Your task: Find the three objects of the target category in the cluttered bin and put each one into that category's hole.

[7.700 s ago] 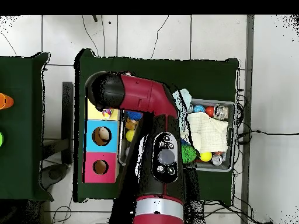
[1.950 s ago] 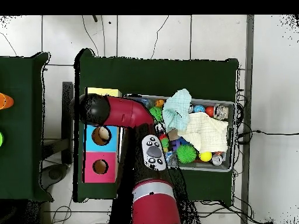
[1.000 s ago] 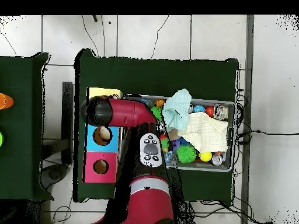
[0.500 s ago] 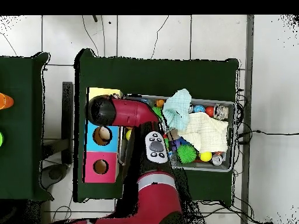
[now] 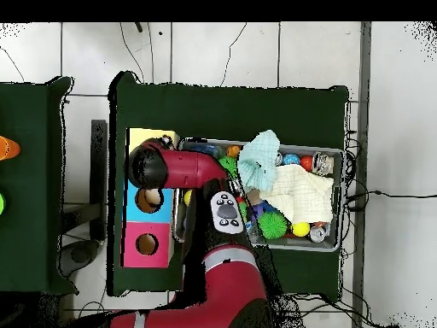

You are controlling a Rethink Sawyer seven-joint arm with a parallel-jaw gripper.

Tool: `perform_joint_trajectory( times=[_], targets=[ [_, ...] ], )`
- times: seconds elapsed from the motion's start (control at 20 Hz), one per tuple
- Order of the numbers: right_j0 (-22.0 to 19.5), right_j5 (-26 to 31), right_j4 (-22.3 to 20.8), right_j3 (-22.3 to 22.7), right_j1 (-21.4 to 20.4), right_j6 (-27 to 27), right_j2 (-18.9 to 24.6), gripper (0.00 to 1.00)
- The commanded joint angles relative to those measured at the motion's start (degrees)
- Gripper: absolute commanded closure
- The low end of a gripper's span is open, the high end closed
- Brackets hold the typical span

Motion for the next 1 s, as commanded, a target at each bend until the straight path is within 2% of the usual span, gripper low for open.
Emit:
perform_joint_trajectory(
  times=[0.05, 0.4, 0.6, 0.75, 1.0],
  targets=[
    [-0.8, -0.1, -4.0, 2.9, 5.3, 6.6, 2.4, 1.0],
    [0.4, 4.9, -2.4, 4.3, 1.8, 8.9, -0.4, 1.0],
    [-0.8, 8.4, -1.5, 6.3, -1.0, 8.1, 1.1, 1.0],
    [-0.5, 11.9, -0.3, 7.5, -3.5, 9.3, 0.4, 1.0],
    [-1.5, 12.9, 0.7, 9.0, -6.0, 9.7, 2.0, 1.0]
  ],
)
